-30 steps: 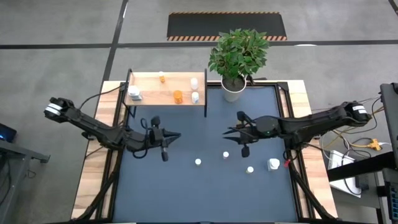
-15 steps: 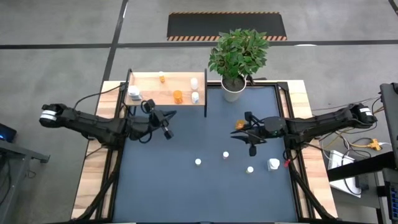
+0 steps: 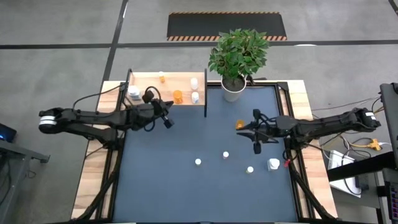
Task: Pick and place medicine bottles onto shelf by color
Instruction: Put the left orange pill bottle on the shelf, then put the left yellow pill bottle on the shelf
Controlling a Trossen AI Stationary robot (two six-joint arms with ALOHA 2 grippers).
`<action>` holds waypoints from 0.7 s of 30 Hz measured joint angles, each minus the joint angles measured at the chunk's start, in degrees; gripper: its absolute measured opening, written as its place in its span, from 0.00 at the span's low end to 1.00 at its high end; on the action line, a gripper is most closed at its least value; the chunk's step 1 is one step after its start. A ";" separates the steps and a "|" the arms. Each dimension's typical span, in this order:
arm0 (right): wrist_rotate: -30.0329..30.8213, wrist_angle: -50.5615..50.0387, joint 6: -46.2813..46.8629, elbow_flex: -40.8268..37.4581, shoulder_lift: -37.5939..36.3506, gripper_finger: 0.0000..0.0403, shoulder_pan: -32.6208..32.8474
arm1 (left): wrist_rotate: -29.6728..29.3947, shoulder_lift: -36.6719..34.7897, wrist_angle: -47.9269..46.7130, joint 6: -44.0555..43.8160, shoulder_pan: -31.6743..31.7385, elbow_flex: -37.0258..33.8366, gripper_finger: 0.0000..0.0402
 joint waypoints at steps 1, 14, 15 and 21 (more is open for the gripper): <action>0.01 -1.15 0.16 0.45 -0.87 0.14 -0.28 | 0.32 0.48 0.28 -0.34 0.33 0.02 0.00; 0.03 -7.30 -0.99 1.32 -5.27 0.14 -0.66 | 0.11 8.93 9.73 -1.57 3.42 0.08 0.00; 0.03 -7.32 -0.97 1.32 -5.31 0.14 -0.66 | 0.02 9.47 9.74 -1.94 3.65 0.12 0.00; 0.06 -7.69 -0.85 1.32 -5.31 0.14 -0.66 | -0.18 11.46 9.75 -8.18 3.55 0.19 0.00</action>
